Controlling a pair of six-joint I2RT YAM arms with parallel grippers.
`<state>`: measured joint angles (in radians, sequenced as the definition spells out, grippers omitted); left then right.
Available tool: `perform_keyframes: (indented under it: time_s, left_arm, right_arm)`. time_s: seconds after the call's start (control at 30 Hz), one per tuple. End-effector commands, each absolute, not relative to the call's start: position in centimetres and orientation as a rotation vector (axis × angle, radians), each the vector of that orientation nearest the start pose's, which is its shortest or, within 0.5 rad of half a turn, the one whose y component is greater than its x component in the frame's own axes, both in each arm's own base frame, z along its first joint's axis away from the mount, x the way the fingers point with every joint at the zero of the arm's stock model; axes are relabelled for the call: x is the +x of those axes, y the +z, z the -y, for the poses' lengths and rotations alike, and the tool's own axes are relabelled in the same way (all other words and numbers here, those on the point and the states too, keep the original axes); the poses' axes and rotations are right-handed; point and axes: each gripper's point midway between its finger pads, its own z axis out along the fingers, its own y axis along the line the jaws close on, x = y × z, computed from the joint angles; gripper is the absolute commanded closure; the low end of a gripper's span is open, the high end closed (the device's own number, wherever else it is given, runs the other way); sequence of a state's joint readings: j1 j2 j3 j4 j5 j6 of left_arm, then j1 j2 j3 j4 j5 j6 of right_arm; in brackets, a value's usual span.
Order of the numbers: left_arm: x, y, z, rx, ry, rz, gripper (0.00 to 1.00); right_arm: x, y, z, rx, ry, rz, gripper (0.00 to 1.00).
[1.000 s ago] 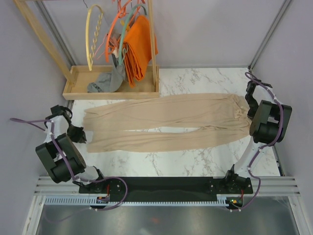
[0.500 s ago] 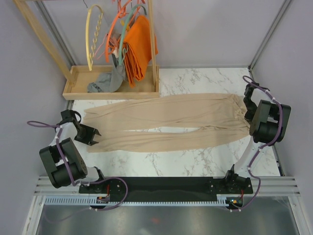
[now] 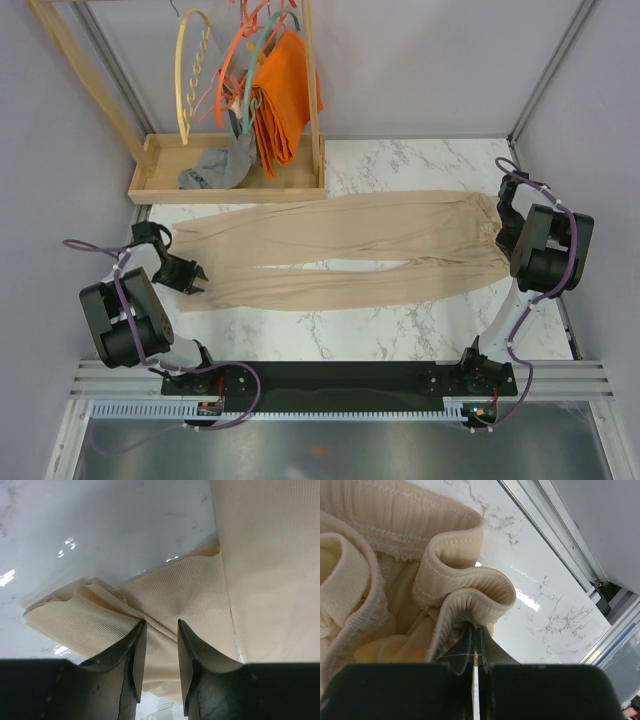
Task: Place the trousers on the hanger
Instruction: Fold the trousers at the center of the board.
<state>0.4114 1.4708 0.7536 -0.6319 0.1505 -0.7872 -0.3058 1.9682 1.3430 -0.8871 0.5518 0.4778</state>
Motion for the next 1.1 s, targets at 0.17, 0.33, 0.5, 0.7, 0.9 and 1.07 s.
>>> perform_keyframes:
  time_s: [0.17, 0.33, 0.5, 0.7, 0.9, 1.07]
  left_arm:
    - [24.5, 5.8, -6.6, -1.511, -0.114, -2.392, 0.60]
    - [24.7, 6.8, -6.4, -1.452, -0.089, -2.406, 0.59]
    - [22.4, 5.8, -6.5, -1.451, 0.001, -2.461, 0.59]
    - [21.3, 5.2, -6.4, -1.490, 0.035, -2.465, 0.61]
    - [20.2, 4.5, -6.4, -1.559, 0.095, -2.480, 0.61]
    - [19.9, 3.1, -5.8, -1.588, 0.072, -2.516, 0.61]
  right_arm:
    - [31.9, 4.5, 17.5, 1.159, -0.727, -2.608, 1.00]
    - [31.1, 3.7, 17.5, 1.155, -0.741, -2.619, 1.00]
    - [31.0, 3.9, 17.2, 1.162, -0.715, -2.604, 1.00]
    - [31.7, 3.9, 16.4, 1.177, -0.621, -2.611, 1.00]
    - [32.5, 4.1, 16.3, 1.197, -0.564, -2.609, 1.00]
    - [32.2, 3.5, 16.2, 1.210, -0.556, -2.626, 1.00]
